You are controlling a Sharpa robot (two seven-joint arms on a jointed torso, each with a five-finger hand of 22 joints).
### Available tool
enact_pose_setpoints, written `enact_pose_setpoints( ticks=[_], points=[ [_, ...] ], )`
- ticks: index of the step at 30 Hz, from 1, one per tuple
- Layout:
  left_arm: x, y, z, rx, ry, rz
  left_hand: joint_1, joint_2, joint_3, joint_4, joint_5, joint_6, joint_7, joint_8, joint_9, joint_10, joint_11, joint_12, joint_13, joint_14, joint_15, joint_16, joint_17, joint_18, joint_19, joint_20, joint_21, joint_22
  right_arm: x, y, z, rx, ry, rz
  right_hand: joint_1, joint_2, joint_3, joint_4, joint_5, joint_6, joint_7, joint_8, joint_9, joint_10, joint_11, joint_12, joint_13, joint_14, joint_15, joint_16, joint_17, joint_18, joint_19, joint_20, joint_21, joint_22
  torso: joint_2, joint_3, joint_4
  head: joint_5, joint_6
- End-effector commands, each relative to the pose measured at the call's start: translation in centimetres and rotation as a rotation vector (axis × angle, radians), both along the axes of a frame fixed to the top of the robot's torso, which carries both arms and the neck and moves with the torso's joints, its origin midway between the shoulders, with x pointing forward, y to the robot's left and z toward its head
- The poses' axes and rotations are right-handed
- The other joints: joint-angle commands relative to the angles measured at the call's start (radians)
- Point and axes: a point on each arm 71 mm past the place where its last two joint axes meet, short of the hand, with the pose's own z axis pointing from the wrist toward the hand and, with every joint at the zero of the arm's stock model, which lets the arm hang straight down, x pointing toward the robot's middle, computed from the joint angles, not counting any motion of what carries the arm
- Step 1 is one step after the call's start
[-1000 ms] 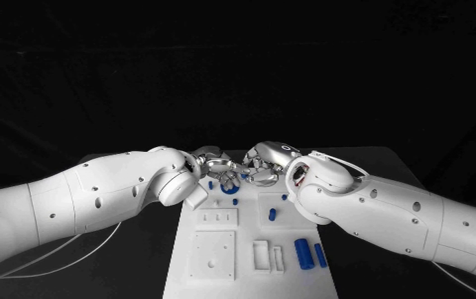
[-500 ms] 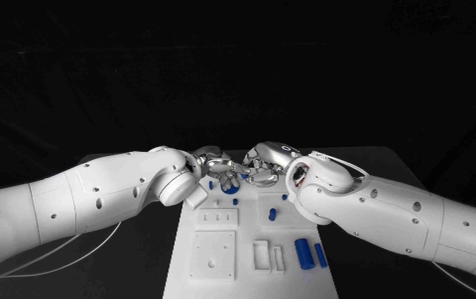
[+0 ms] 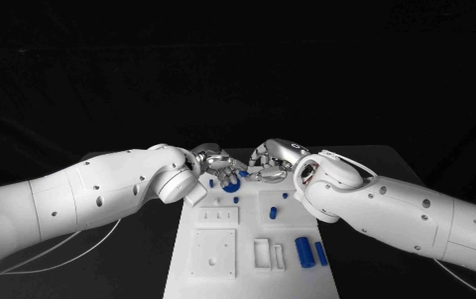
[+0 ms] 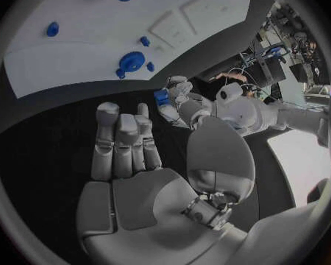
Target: Assemble the parts on the task board
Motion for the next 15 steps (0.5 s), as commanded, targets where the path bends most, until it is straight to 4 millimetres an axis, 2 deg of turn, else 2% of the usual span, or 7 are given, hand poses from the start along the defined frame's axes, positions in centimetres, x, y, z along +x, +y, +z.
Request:
enact_pose_setpoints(
  ticks=[1, 3, 5, 6, 8, 11, 15],
  points=[
    [0.0, 0.1, 0.1, 0.016, -0.01, -0.013, 0.004, 0.002, 0.003, -0.007, 0.021, 0.054, -0.046, -0.004, 0.005, 0.007, -0.005, 0.005, 0.003, 0.009, -0.002, 0.005, -0.001, -0.002, 0.002, -0.039, 0.005, 0.018, 0.1, -0.7, 0.2, 0.079, -0.004, 0.003, -0.002, -0.01, -0.015, -0.001, 0.015, -0.041, 0.029, -0.008, -0.003, -0.005, 0.012, -0.007, -0.004, -0.009, 0.009, -0.008, -0.002, 0.04, -0.013, 0.006, -0.009, 0.001, 0.0, -0.0004, 0.0005, 0.001, 0.0],
    [0.0, 0.4, 0.0, 0.022, -0.009, -0.013, 0.003, 0.001, 0.004, -0.009, 0.025, 0.055, -0.046, -0.005, 0.007, 0.007, -0.005, 0.006, 0.004, 0.009, -0.002, 0.006, -0.001, -0.002, 0.002, -0.04, 0.007, 0.018, 0.2, -1.3, 0.3, 0.094, -0.004, -0.004, -0.006, -0.012, -0.024, -0.002, 0.027, -0.049, 0.032, -0.011, -0.004, -0.012, 0.015, -0.011, -0.006, -0.017, 0.013, -0.014, -0.004, 0.039, -0.022, 0.01, -0.015, 0.0, 0.0, -0.0001, 0.0007, 0.003, -0.001],
    [0.1, 0.6, 0.0, 0.025, -0.007, -0.012, 0.0, 0.0, 0.005, -0.014, 0.047, 0.058, -0.047, -0.006, 0.012, 0.009, -0.007, 0.009, 0.007, 0.011, -0.004, 0.009, -0.001, -0.003, 0.002, -0.041, 0.01, 0.018, 0.3, -2.0, 0.2, 0.105, 0.0, -0.012, -0.018, -0.025, -0.041, -0.005, 0.061, -0.102, 0.05, -0.038, -0.015, -0.04, 0.029, -0.028, -0.014, -0.046, 0.028, -0.036, -0.012, 0.034, -0.052, 0.02, -0.035, -0.005, 0.0, -0.0002, 0.0008, 0.004, -0.001],
    [0.0, 0.7, 0.0, 0.026, -0.006, -0.011, -0.002, 0.0, 0.005, -0.017, 0.056, 0.059, -0.048, -0.007, 0.015, 0.009, -0.007, 0.011, 0.009, 0.011, -0.004, 0.011, -0.001, -0.003, 0.002, -0.042, 0.012, 0.017, 0.4, -2.3, 0.2, 0.113, 0.002, -0.02, -0.014, -0.02, -0.056, -0.008, 0.083, -0.103, 0.055, -0.036, -0.012, -0.051, 0.037, -0.03, -0.019, -0.056, 0.036, -0.043, -0.016, 0.033, -0.065, 0.027, -0.043, -0.006, 0.0, 0.0, 0.0007, 0.004, -0.001],
    [0.0, 0.8, -0.1, 0.027, -0.003, -0.013, -0.005, -0.001, 0.006, -0.023, 0.069, 0.061, -0.048, -0.009, 0.021, 0.009, -0.008, 0.014, 0.012, 0.012, -0.005, 0.014, -0.001, -0.003, 0.002, -0.043, 0.016, 0.017, 0.5, -2.5, 0.1, 0.11, 0.004, -0.02, -0.005, -0.015, -0.065, -0.013, 0.09, -0.1, 0.055, -0.032, -0.009, -0.052, 0.038, -0.026, -0.021, -0.056, 0.035, -0.042, -0.016, 0.035, -0.066, 0.031, -0.044, -0.005, 0.0, 0.0004, 0.0, 0.006, 0.0],
    [0.0, 0.8, -0.1, 0.032, -0.005, -0.013, -0.005, -0.002, 0.006, -0.025, 0.071, 0.062, -0.049, -0.009, 0.023, 0.009, -0.008, 0.015, 0.013, 0.012, -0.006, 0.015, -0.001, -0.003, 0.002, -0.043, 0.017, 0.017, 0.6, -2.6, 0.0, 0.103, 0.013, -0.018, 0.038, 0.017, -0.068, -0.036, 0.104, -0.079, 0.049, -0.016, -0.001, -0.049, 0.031, -0.017, -0.026, -0.052, 0.029, -0.037, -0.017, 0.04, -0.062, 0.035, -0.043, -0.002, 0.0, 0.0, -0.0007, 0.005, -0.001],
    [0.0, 0.8, -0.1, 0.035, -0.011, -0.014, -0.006, -0.002, 0.006, -0.027, 0.073, 0.063, -0.049, -0.01, 0.024, 0.009, -0.009, 0.016, 0.013, 0.013, -0.006, 0.016, -0.001, -0.003, 0.002, -0.044, 0.018, 0.017, 0.5, -2.7, 0.1, 0.107, 0.008, -0.019, 0.047, 0.018, -0.075, -0.043, 0.107, -0.086, 0.049, -0.018, -0.002, -0.052, 0.031, -0.014, -0.032, -0.053, 0.029, -0.038, -0.019, 0.04, -0.062, 0.04, -0.044, -0.001, 0.0, -0.0007, 0.0019, 0.005, 0.0]
  ],
)
